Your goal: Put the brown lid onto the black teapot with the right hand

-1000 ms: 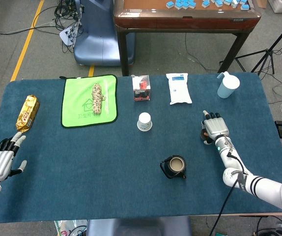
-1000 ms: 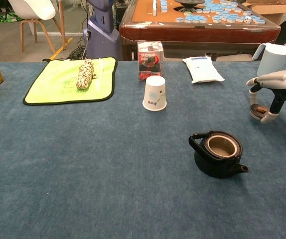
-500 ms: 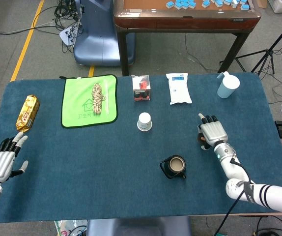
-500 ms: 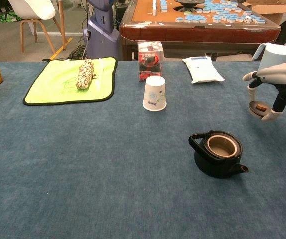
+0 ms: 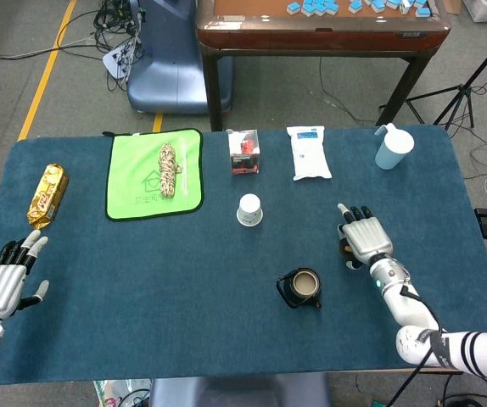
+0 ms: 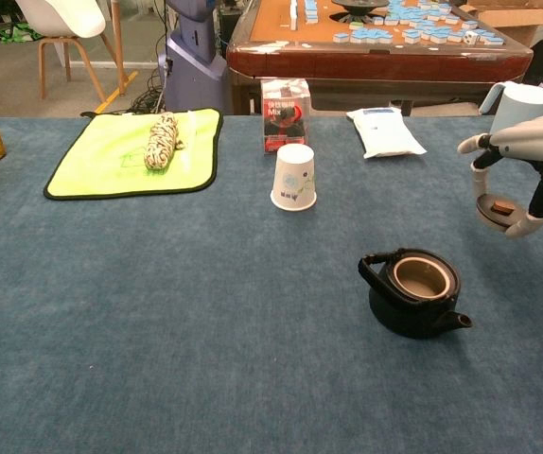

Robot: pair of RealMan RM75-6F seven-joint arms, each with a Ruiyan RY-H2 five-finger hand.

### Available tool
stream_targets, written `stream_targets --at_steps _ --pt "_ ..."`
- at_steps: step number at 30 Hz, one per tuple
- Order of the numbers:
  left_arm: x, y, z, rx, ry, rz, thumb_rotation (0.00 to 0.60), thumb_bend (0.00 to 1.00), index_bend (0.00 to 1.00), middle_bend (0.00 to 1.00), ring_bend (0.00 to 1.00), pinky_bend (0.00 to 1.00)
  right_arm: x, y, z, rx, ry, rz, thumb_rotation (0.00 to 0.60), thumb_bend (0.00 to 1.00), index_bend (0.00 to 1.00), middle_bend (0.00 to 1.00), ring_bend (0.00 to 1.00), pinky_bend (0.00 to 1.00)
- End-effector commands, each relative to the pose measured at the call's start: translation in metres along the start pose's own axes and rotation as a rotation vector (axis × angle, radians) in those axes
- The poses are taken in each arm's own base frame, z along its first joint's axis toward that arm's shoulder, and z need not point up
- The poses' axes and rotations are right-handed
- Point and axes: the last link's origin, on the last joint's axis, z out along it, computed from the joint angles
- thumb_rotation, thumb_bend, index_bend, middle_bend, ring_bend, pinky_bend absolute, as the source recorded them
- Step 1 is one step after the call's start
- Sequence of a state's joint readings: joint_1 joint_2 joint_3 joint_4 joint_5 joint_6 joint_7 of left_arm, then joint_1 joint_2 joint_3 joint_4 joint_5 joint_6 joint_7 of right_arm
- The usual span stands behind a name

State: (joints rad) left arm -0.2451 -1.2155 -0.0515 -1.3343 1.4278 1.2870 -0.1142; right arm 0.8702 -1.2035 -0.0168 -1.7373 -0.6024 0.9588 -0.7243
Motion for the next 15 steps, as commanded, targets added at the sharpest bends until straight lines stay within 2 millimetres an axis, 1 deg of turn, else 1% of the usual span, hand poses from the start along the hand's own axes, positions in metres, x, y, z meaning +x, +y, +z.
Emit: stream_targets --at_steps 1,8,15 --pt "0.002 -0.001 0.000 0.003 0.001 -0.002 0.600 0.38 0.00 0.00 0.00 0.00 0.003 -0.007 -0.007 0.015 0.014 -0.015 0.600 0.23 0.45 0.00 0.00 0.00" --pt "0.007 0.000 -0.003 -0.012 0.007 0.004 0.600 0.38 0.00 0.00 0.00 0.00 0.006 -0.026 -0.021 0.053 0.023 -0.028 0.600 0.23 0.45 0.00 0.00 0.00" --pt "0.010 -0.001 -0.003 -0.010 0.005 0.007 0.600 0.38 0.00 0.00 0.00 0.00 0.004 -0.042 -0.033 0.075 0.031 -0.053 0.600 0.23 0.45 0.00 0.00 0.00"
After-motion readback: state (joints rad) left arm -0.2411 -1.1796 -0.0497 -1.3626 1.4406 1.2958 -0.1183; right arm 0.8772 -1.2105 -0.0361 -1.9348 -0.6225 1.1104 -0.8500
